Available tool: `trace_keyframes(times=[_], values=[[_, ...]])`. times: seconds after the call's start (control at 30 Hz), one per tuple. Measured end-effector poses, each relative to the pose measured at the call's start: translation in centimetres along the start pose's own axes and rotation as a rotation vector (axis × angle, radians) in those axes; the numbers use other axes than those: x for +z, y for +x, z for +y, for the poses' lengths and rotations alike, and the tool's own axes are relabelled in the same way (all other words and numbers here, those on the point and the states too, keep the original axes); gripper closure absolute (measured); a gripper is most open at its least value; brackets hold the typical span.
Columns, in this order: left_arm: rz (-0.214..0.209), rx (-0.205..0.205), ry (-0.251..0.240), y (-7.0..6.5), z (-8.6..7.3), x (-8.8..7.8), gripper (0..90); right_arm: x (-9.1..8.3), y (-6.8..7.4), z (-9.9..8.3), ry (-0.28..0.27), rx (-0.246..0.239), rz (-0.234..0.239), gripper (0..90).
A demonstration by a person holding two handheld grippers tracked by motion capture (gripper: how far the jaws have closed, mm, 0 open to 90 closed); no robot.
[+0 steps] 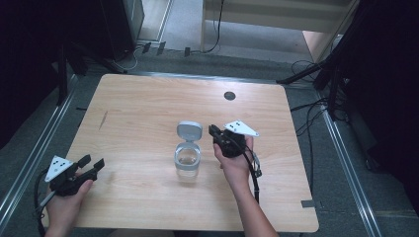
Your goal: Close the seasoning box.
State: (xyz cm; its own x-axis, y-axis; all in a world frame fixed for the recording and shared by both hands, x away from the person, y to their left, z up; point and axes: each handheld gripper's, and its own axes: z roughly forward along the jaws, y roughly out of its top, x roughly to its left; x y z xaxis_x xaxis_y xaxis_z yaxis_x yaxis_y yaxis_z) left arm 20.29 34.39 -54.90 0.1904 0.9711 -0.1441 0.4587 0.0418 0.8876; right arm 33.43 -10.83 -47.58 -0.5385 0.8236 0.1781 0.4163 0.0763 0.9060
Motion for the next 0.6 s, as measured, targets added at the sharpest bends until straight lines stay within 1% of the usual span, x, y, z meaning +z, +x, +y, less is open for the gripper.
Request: trace_keyframes(times=[0.03, 0.13, 0.2, 0.23, 0.27, 0.33, 0.37, 0.4, 0.43, 0.47, 0.5, 0.53, 0.57, 0.6], values=[[0.003, 0.002, 0.008, 0.3, -0.1, -0.2, 44.1, 0.1, 0.0, 0.3, -0.001, -0.005, 0.001, 86.7], [0.015, 0.004, 0.008, 0.7, -0.3, -0.7, 44.1, 0.5, 0.1, 1.1, -0.009, -0.006, 0.010, 87.0], [0.007, -0.004, 0.006, 0.9, -0.3, -0.7, 43.9, 0.7, 0.3, 1.8, -0.013, -0.009, 0.019, 87.2], [-0.013, -0.022, 0.005, 1.1, -0.3, -0.7, 44.0, 0.8, 0.5, 2.1, -0.015, -0.012, 0.028, 87.3], [-0.018, -0.030, 0.010, 1.1, -0.4, -0.6, 44.0, 0.9, 0.7, 2.4, -0.016, -0.011, 0.036, 87.3], [-0.020, -0.035, 0.008, 1.1, -0.4, -0.5, 44.0, 0.9, 0.9, 2.7, -0.019, -0.016, 0.044, 87.3], [-0.023, -0.034, 0.010, 1.1, -0.4, -0.5, 44.0, 1.0, 1.2, 2.9, -0.019, -0.027, 0.051, 87.3], [-0.026, -0.032, 0.012, 1.1, -0.4, -0.5, 44.0, 1.1, 1.6, 3.2, -0.022, -0.039, 0.068, 87.3], [-0.028, -0.026, 0.013, 1.0, -0.4, -0.4, 44.2, 1.0, 2.2, 3.4, -0.027, -0.051, 0.094, 87.5], [-0.030, -0.027, 0.015, 1.0, -0.4, -0.4, 44.2, 0.9, 2.5, 3.3, -0.029, -0.060, 0.105, 87.5], [-0.030, -0.027, 0.015, 1.0, -0.4, -0.4, 44.2, 0.9, 2.5, 3.3, -0.029, -0.060, 0.105, 87.5], [-0.030, -0.029, 0.017, 1.1, -0.4, -0.4, 44.3, 0.5, 3.2, 3.1, -0.032, -0.061, 0.135, 87.7], [-0.030, -0.029, 0.017, 1.1, -0.4, -0.4, 44.3, 0.3, 3.4, 2.9, -0.031, -0.060, 0.145, 87.7], [-0.032, -0.034, 0.019, 1.1, -0.4, -0.4, 44.3, 0.0, 3.8, 2.6, -0.028, -0.071, 0.152, 87.6]])
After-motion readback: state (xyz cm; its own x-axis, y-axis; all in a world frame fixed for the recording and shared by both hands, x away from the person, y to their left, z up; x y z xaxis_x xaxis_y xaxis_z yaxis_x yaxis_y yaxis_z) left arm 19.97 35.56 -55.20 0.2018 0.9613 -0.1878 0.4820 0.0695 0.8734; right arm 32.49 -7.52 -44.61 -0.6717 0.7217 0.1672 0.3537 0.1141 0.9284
